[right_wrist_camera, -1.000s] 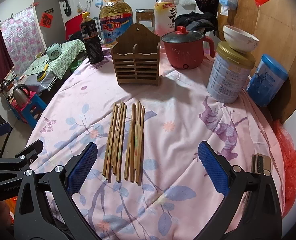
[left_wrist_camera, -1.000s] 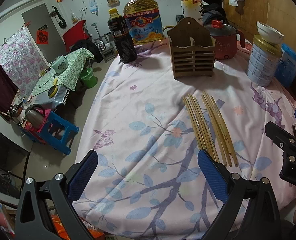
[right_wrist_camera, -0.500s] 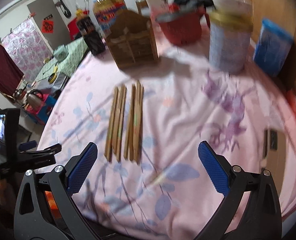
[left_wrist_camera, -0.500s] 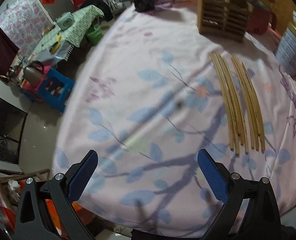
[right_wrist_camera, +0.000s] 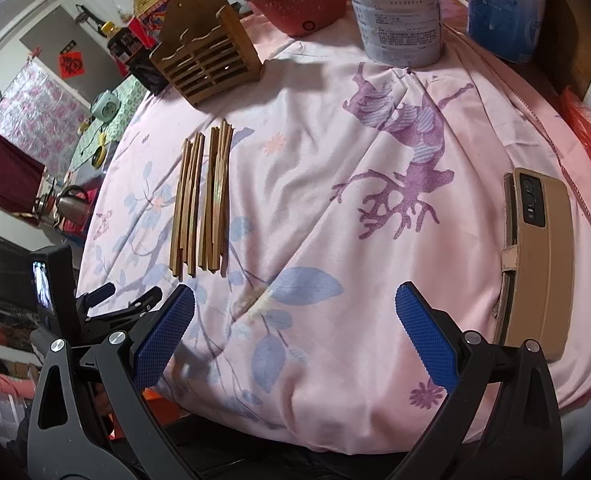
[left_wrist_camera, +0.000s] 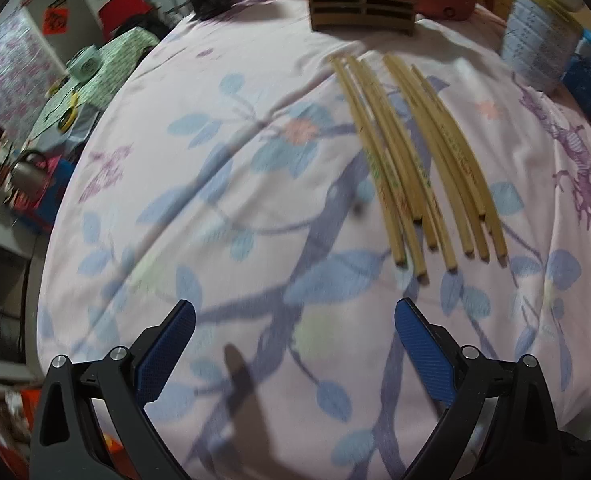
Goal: Organize utensils
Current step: 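Move the left gripper to the wooden chopstick pile and grasp one chopstick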
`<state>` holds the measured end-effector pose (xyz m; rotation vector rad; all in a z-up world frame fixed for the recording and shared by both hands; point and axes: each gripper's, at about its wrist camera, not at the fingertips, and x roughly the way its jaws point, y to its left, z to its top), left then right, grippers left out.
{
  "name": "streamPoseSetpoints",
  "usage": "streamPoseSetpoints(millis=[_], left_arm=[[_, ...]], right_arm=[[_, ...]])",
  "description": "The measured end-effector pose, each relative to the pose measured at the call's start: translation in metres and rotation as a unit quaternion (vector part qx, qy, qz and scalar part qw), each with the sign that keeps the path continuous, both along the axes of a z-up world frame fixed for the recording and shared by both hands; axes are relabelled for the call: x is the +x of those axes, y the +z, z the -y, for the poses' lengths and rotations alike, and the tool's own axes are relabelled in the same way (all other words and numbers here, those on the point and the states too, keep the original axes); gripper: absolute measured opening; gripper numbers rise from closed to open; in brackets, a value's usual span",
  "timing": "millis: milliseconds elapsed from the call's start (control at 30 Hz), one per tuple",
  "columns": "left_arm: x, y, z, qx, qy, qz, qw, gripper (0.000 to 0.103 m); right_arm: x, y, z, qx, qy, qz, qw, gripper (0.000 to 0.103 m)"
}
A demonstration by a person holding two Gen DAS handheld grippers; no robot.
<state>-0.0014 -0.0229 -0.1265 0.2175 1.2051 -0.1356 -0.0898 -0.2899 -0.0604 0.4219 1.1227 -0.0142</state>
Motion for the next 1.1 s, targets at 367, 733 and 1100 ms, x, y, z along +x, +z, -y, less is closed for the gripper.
streamPoseSetpoints(millis=[367,733,1100], left_arm=[[0.051,-0.016,-0.005,0.006,-0.022,0.007,0.9997,0.097],[0.053,-0.011,0.004,-0.037,-0.052,0.003,0.9979,0.097],[0.076,-0.021,-0.009,-0.015,0.0,0.047,0.9988,0.093]], right_arm=[[-0.009,0.014,-0.007,-0.031,-0.06,0.014,0.998,0.097],[-0.003,0.016,-0.02,-0.054,-0.051,0.005,0.997,0.097],[-0.011,0.023,-0.017,-0.08,-0.051,0.011,0.995,0.097]])
